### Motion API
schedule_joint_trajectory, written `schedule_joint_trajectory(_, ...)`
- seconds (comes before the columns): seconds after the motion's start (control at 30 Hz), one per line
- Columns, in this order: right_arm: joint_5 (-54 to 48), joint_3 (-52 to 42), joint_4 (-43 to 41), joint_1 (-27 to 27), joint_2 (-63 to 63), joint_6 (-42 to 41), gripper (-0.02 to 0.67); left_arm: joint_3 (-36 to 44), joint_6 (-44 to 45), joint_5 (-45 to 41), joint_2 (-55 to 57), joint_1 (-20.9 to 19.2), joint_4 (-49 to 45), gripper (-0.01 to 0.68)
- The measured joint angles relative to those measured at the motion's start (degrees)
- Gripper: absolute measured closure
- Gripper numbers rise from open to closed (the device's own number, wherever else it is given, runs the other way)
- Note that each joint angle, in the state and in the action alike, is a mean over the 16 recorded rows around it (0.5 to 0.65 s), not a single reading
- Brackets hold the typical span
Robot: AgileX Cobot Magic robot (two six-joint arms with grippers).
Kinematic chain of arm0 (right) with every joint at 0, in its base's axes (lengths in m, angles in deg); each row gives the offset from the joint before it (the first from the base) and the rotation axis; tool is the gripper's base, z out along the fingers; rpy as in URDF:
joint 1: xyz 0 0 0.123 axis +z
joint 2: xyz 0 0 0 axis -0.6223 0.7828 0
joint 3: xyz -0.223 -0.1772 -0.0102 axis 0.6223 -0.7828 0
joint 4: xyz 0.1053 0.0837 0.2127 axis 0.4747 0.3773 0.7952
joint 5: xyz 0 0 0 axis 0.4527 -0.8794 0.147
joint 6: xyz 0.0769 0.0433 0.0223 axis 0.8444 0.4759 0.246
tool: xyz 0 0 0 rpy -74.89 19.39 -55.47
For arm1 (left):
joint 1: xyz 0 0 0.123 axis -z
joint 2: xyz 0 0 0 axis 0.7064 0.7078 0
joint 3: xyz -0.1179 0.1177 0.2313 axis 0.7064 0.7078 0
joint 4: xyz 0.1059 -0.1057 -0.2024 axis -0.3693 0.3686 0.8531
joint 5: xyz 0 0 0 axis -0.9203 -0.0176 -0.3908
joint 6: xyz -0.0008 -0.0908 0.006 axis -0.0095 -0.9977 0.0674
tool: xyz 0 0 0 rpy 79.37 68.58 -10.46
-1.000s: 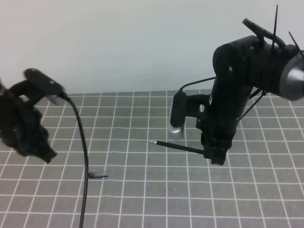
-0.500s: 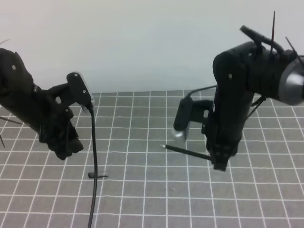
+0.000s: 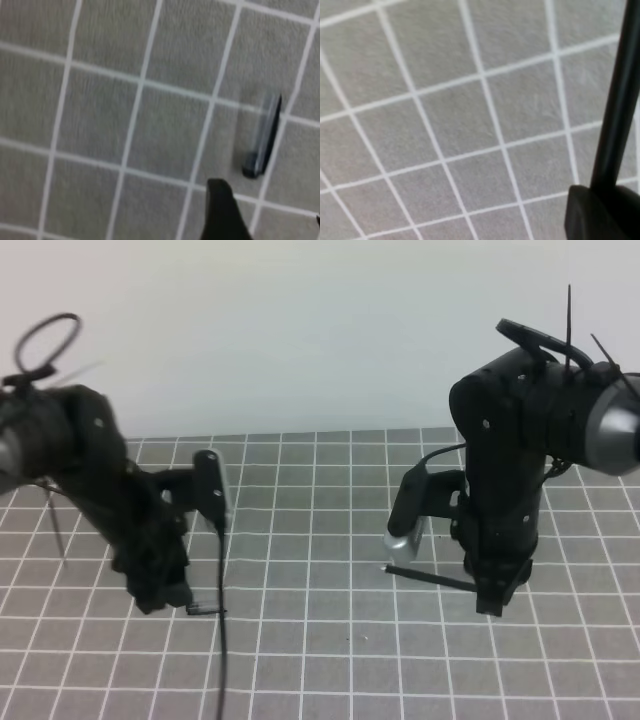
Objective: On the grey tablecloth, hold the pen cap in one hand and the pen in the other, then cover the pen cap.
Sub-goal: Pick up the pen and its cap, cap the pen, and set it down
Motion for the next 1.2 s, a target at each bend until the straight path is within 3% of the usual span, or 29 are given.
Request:
schedule_joint_trajectory(0.3, -1.00, 0.01, -2.08, -0.02, -0.31, 2.66, 0.598, 0.00, 0.44, 1.75, 3.18, 2.69, -3.21, 0.299)
schedule_joint_trajectory(0.67, 0.46, -0.01, -1.81, -0.02, -0.23, 2.87, 0.593, -0.09, 0.62, 2.14, 6.79, 2.97, -3.77, 0.316)
schedule_joint_trajectory(0.87, 1.52, 0.13, -1.86, -0.05, -0.70, 2.95, 0.621, -0.26, 0.89, 3.35, 7.96, 2.97, -3.68, 0.398)
schedule_joint_trajectory(1.2, 1.72, 0.06, -2.11, -0.03, -0.50, 2.94, 0.607, -2.14, 1.03, 3.16, 7.67, 3.02, -4.98, 0.568)
